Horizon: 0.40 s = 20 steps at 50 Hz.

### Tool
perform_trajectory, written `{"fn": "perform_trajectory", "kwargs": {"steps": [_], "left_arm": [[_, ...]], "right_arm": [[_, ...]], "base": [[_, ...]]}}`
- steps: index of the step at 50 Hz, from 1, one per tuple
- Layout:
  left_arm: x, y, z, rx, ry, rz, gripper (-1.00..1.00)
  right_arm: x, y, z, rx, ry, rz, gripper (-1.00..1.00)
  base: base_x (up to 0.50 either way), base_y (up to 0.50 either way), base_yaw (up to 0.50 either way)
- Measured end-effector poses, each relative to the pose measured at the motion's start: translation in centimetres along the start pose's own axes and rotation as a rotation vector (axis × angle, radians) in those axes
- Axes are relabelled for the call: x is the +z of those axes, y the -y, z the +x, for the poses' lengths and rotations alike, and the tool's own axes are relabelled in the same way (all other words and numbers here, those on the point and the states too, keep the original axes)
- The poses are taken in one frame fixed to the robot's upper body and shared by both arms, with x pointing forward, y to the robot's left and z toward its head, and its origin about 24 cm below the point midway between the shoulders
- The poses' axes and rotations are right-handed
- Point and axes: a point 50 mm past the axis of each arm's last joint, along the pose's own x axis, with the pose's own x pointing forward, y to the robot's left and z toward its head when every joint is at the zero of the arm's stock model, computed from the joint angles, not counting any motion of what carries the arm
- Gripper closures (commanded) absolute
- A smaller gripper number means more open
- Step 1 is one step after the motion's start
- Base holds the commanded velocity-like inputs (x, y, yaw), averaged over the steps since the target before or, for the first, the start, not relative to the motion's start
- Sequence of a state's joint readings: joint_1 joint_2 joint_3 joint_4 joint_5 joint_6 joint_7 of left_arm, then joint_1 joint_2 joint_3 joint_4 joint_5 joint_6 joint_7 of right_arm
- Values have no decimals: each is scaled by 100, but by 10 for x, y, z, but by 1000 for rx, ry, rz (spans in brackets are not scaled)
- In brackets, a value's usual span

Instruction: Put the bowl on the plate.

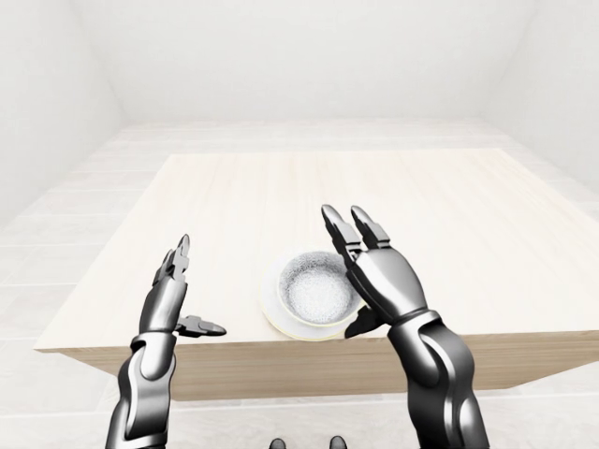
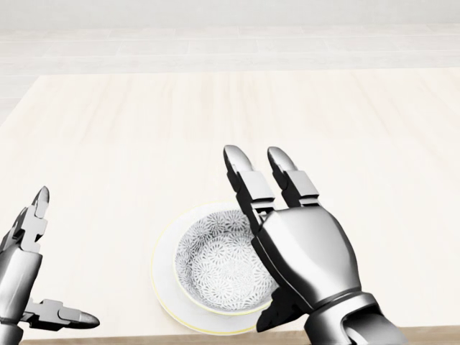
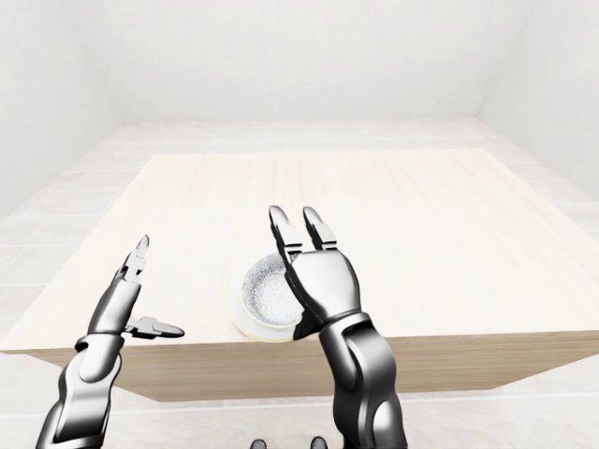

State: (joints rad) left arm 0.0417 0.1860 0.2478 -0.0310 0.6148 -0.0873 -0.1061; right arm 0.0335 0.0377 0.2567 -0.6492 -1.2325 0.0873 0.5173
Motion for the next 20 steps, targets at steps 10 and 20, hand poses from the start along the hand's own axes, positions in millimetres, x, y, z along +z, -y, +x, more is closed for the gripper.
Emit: {"fn": "perform_trajectory", "kwargs": {"steps": [10, 20], "left_arm": [[1, -1, -3, 2, 3, -1, -100], [3, -2, -4, 3, 9, 1, -100]], "right_arm": [[-4, 14, 3, -14, 1, -3, -100], [-8, 20, 8, -19, -3, -4, -100]], "base": [[0, 0, 0], [0, 0, 0]]}}
